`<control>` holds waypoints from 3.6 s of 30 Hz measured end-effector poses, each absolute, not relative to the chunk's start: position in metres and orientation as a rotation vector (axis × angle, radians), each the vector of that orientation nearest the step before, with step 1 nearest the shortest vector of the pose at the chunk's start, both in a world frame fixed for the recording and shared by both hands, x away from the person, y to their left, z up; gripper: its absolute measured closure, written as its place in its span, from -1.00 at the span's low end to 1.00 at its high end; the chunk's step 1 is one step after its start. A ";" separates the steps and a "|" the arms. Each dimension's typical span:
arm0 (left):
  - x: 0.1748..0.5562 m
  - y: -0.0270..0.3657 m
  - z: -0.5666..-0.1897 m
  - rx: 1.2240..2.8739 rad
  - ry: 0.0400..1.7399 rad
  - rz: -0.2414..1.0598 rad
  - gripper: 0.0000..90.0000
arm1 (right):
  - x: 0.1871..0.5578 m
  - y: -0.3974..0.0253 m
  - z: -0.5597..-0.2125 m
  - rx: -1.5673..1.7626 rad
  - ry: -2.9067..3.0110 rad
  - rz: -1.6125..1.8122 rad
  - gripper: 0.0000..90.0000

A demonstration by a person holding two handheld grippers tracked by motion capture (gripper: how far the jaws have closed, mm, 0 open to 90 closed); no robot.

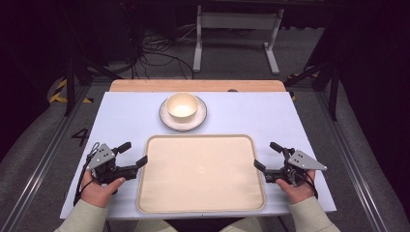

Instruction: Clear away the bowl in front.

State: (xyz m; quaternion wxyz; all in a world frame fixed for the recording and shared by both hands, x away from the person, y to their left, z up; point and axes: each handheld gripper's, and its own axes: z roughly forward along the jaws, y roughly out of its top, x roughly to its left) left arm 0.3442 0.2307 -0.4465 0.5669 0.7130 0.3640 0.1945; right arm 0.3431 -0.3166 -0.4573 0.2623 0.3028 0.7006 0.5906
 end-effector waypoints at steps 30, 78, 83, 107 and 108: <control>0.379 0.215 -0.382 1.655 0.827 0.427 -0.66 | 0.345 -0.318 -0.457 0.822 1.924 1.621 -0.88; 0.488 0.166 -0.356 1.685 0.894 0.426 -0.68 | 0.345 -0.321 -0.458 0.836 1.906 1.652 -0.90; 0.495 0.161 -0.352 1.690 0.900 0.426 -0.69 | 0.345 -0.321 -0.458 0.834 1.906 1.656 -0.90; 0.540 0.144 -0.371 1.817 1.121 0.311 -0.29 | 0.344 -0.322 -0.458 0.827 1.890 1.672 -0.91; 0.541 0.143 -0.372 1.820 1.136 0.302 -0.26 | 0.344 -0.322 -0.458 0.826 1.889 1.673 -0.91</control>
